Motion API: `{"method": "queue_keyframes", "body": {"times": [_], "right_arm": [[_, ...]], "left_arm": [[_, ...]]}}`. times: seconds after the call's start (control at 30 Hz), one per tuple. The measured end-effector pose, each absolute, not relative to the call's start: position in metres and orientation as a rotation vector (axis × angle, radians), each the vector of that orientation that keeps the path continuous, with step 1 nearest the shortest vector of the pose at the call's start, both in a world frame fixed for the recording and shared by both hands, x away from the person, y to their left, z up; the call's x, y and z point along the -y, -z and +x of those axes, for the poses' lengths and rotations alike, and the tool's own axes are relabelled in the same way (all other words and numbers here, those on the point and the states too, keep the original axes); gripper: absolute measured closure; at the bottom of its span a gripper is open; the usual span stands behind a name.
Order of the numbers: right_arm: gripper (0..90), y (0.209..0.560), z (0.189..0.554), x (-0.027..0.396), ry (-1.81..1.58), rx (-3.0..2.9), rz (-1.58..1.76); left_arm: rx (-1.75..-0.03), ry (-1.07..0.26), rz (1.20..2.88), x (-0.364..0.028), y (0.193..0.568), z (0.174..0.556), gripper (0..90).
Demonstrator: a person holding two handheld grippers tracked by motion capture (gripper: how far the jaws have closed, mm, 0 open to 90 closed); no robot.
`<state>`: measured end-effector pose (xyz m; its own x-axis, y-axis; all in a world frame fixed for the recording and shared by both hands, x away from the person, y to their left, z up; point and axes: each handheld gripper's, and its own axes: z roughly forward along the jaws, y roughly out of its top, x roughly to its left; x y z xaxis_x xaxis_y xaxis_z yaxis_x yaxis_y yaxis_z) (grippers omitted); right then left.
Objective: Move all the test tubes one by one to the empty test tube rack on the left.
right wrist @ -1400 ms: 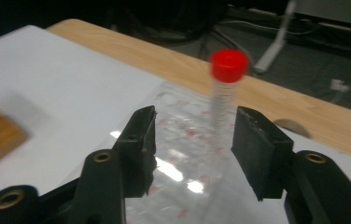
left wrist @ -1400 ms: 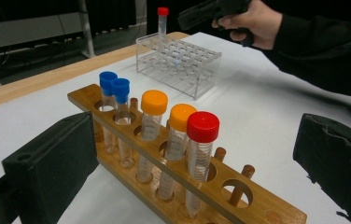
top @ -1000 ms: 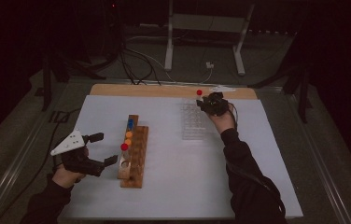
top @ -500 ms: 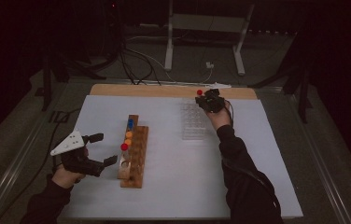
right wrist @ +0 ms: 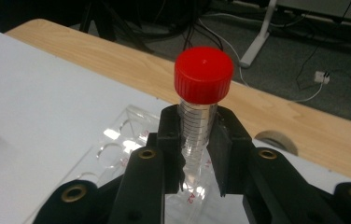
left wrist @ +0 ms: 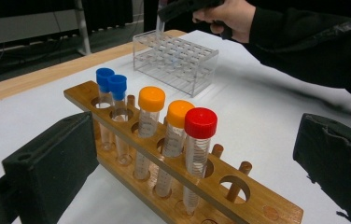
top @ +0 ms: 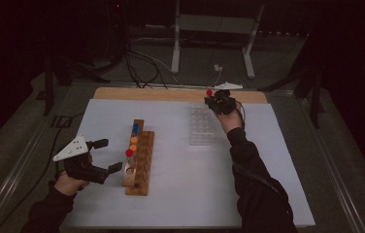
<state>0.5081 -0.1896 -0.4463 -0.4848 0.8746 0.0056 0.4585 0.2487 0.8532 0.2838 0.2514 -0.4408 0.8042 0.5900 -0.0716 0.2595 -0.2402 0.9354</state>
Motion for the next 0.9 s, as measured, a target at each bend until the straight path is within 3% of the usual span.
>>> {"method": "queue_keyframes", "body": {"times": [0.9], "right_arm": [[74.5,0.402,0.456,0.196,-1.224,-2.046,1.069]], "left_arm": [[-0.613,-0.325,1.845,-0.243,0.430,0.278,0.6]]}}
